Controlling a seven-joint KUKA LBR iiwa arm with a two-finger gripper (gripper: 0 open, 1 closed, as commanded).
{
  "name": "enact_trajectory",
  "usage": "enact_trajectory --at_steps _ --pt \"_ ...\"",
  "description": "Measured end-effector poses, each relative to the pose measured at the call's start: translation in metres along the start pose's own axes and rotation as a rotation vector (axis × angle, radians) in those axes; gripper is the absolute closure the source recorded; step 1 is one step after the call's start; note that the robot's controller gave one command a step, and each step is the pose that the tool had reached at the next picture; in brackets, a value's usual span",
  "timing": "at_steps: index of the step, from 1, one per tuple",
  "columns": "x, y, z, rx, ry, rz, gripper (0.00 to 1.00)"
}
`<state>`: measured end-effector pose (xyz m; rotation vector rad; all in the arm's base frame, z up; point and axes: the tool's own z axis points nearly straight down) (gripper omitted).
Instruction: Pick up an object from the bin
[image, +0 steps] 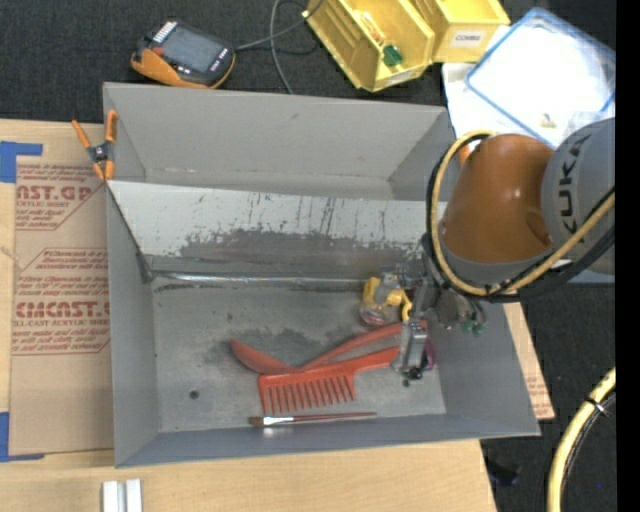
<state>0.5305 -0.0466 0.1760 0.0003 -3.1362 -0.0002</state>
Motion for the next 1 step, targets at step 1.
enact_trajectory --at_steps 1 --pt "-0.0017 0.0002 -0.0030 0.001 -0.007 -0.001 0.00"
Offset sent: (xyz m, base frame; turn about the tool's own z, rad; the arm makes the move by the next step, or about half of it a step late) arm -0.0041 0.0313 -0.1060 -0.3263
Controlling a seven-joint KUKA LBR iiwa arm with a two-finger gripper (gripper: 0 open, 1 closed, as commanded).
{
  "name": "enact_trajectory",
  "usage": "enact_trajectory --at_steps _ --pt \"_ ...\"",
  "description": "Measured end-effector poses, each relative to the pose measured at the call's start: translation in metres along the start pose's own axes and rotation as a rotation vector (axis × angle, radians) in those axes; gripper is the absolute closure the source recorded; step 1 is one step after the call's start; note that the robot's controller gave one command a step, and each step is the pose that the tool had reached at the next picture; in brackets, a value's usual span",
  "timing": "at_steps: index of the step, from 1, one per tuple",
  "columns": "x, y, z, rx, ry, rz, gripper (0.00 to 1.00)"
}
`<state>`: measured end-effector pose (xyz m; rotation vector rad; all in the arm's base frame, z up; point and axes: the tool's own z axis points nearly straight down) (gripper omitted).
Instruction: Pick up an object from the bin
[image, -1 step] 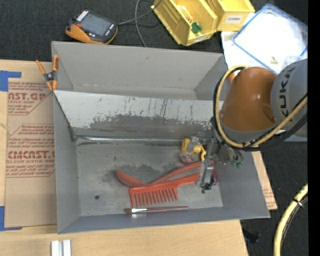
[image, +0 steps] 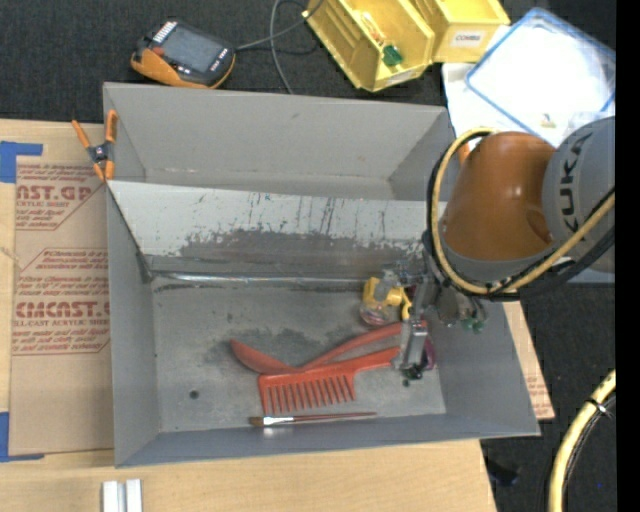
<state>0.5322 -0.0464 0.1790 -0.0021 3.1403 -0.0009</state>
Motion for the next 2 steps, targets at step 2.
enact_trajectory --at_steps 2 --pt "0.0063 0.0289 0.0960 -0.001 -0.004 -0.286 0.00"
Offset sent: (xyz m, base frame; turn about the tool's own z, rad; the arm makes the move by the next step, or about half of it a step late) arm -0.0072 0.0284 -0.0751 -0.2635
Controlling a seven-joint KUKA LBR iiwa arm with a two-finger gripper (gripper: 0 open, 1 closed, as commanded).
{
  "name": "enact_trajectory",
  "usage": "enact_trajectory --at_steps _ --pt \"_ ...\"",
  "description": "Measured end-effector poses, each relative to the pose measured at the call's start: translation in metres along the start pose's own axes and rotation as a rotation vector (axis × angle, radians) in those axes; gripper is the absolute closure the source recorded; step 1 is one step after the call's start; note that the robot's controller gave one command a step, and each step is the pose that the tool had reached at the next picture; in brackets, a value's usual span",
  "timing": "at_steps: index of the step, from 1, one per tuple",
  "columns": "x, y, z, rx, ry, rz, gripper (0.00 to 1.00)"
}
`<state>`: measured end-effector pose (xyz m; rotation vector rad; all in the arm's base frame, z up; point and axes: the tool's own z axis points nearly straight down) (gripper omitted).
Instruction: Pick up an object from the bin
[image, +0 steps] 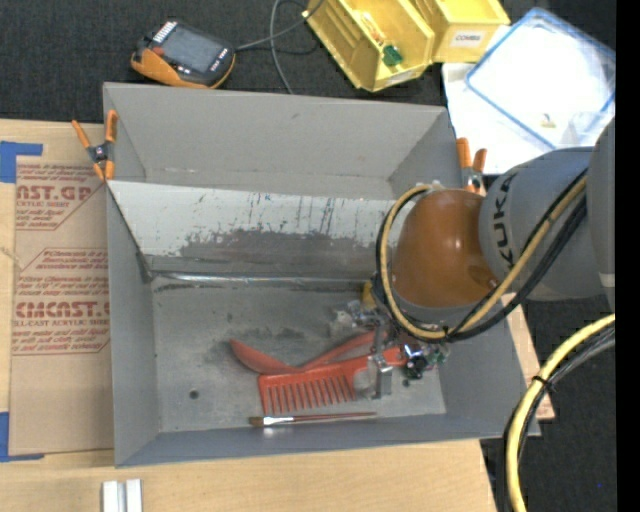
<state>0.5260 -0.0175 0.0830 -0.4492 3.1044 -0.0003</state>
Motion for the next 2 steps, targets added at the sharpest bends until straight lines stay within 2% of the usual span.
enact_trajectory --at_steps 1,2 --pt "-0.001 0.000 0.014 -0.001 0.003 -0.023 0.00" --pt "0.007 -0.010 0.013 0.001 -0.002 -0.033 0.00"
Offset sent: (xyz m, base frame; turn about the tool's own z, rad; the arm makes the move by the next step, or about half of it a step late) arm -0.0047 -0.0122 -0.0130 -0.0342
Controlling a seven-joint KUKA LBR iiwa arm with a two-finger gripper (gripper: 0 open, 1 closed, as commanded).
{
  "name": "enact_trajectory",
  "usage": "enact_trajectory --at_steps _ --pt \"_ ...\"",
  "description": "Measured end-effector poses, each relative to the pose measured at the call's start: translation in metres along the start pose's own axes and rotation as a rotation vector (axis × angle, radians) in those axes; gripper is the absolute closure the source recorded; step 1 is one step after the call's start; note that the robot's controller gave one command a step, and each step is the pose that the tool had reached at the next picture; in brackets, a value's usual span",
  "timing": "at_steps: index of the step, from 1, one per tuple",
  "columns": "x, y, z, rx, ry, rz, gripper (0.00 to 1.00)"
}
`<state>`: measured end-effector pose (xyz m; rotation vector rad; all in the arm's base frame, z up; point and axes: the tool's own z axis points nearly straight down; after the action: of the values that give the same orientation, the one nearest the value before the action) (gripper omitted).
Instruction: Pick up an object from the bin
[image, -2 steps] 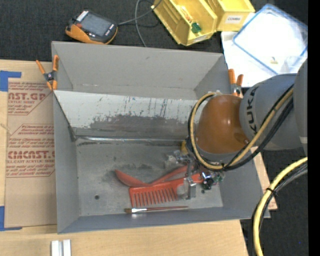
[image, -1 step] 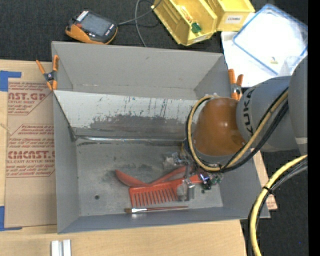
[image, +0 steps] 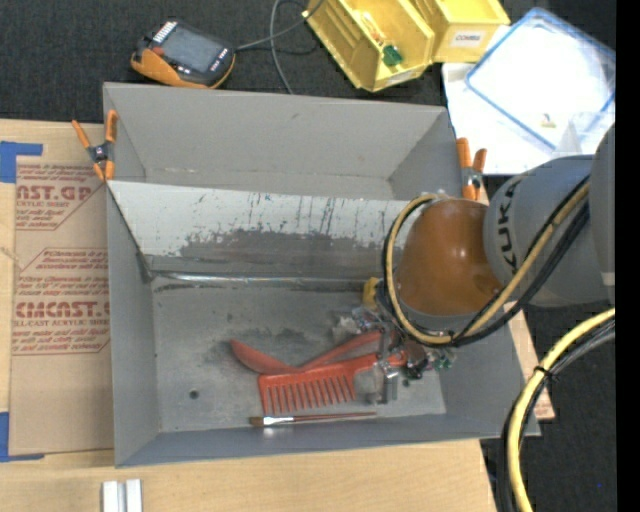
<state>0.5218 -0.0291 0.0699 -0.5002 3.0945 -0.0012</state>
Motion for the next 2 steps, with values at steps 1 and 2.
enact_trajectory --at_steps 1,2 --pt "-0.0081 0.0074 -0.0007 0.000 -0.003 0.007 1.00" --pt "-0.0081 0.0074 -0.0007 0.000 -0.003 0.007 1.00"
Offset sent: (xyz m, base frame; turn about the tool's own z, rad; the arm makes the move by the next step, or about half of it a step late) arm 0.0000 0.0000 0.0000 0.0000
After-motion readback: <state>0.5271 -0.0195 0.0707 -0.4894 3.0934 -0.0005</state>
